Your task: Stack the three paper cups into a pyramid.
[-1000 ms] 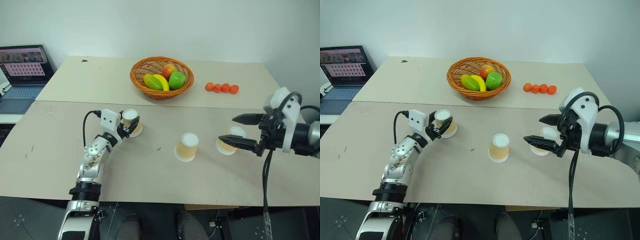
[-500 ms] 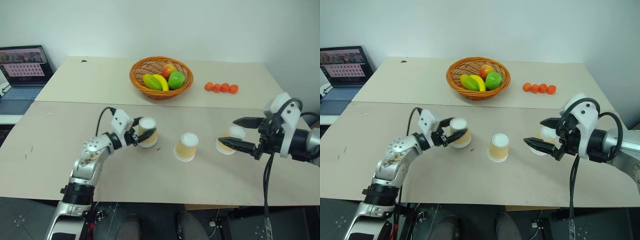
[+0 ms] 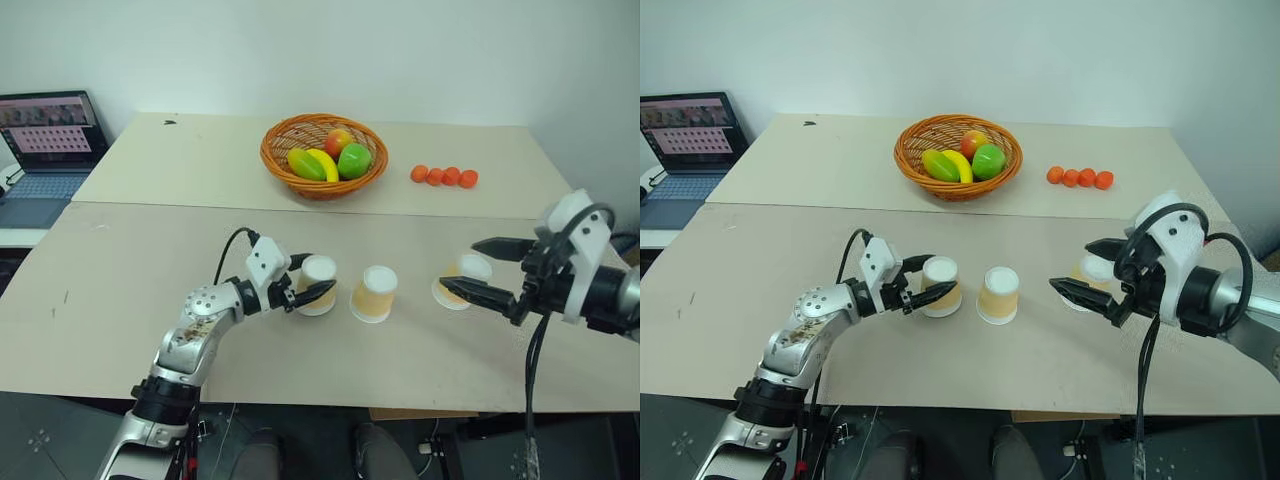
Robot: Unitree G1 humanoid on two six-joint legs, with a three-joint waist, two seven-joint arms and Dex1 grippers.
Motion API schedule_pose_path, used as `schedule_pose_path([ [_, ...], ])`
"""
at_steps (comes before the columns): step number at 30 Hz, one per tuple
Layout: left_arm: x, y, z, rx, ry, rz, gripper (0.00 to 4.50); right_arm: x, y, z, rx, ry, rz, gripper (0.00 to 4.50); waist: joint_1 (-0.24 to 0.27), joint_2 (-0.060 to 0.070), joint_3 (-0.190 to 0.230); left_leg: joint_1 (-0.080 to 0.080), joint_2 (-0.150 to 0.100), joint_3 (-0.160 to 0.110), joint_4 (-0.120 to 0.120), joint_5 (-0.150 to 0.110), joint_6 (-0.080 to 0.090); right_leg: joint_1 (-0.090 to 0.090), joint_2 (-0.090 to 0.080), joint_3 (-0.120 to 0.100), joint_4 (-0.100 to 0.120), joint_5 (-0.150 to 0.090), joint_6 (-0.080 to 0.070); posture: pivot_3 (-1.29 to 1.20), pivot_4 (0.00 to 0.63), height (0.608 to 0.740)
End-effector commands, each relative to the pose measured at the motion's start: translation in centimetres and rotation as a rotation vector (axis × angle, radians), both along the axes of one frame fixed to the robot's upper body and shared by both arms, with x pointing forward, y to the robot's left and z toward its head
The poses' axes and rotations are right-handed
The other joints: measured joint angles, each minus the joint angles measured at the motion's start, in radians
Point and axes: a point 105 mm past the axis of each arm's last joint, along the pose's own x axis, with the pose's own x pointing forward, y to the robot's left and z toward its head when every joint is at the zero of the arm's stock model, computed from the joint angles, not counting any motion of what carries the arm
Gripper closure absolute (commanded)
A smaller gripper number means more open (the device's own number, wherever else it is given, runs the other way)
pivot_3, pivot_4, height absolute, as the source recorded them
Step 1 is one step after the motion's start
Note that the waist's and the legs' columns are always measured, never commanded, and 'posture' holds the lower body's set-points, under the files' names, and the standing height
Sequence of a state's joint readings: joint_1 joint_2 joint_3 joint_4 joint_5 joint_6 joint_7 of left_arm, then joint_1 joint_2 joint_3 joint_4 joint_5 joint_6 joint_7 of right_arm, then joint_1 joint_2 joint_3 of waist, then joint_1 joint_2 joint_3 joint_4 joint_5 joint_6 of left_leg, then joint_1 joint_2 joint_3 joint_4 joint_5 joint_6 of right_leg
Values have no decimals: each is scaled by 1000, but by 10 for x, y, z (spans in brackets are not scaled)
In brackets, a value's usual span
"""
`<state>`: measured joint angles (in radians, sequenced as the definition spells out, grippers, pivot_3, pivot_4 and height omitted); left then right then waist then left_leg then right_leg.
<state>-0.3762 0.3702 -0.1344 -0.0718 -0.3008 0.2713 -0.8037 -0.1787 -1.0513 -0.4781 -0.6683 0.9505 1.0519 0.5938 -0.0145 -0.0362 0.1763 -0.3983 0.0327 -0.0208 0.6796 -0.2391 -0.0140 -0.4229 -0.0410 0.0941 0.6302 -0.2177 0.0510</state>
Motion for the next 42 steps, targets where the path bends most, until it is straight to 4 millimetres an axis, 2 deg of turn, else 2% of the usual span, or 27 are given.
schedule_pose_path([
  [1, -3, -8, 11, -19, -42, -27, 1852, -5, -1, 11, -2, -54, -18, 0, 0, 0, 0, 0, 0, 0, 0, 0, 0, 0, 0, 0, 0, 0, 0, 0, 150, 734],
  [12, 3, -15, 9, -33, -34, -29, 1852, -10, -6, 12, -6, -53, -54, 0, 0, 0, 0, 0, 0, 0, 0, 0, 0, 0, 0, 0, 0, -1, 1, 0, 150, 734],
  [29, -1, -27, 4, -51, -17, -53, 1852, -13, -9, 14, -11, -57, -74, 0, 1, 0, 0, 0, 0, 0, 0, 0, 0, 0, 0, 0, 0, 0, 1, 0, 150, 734],
  [31, -1, -26, 4, -59, -7, -55, 826, -13, -9, 13, -13, -57, -78, 0, 0, 0, 0, 0, 0, 0, 0, 0, 0, 0, 0, 0, 0, 0, 1, 0, 150, 734],
  [32, -2, -26, 4, -69, 2, -57, 593, -13, -10, 13, -14, -56, -79, 0, 0, 0, 0, 0, 0, 0, 0, 0, 0, 0, 0, 0, 0, 0, 1, 0, 150, 734],
  [33, -1, -26, 4, -73, 6, -54, 128, -13, -10, 13, -15, -55, -80, 0, 0, 0, 0, 0, 0, 0, 0, 0, 0, 0, 0, 0, 0, 0, 1, 0, 150, 734],
  [41, -3, -26, 4, -81, 14, -57, 28, -13, -10, 13, -15, -55, -81, 0, 0, 0, 0, 0, 0, 0, 0, 0, 0, 0, 0, 0, 0, -1, 1, 0, 150, 734],
  [42, -2, -25, 13, -100, 10, -59, 28, -13, -10, 12, -12, -53, -80, 0, 0, 0, 0, 0, 0, 0, 0, 0, 0, 0, 0, 0, 0, -1, 1, 0, 150, 734],
])
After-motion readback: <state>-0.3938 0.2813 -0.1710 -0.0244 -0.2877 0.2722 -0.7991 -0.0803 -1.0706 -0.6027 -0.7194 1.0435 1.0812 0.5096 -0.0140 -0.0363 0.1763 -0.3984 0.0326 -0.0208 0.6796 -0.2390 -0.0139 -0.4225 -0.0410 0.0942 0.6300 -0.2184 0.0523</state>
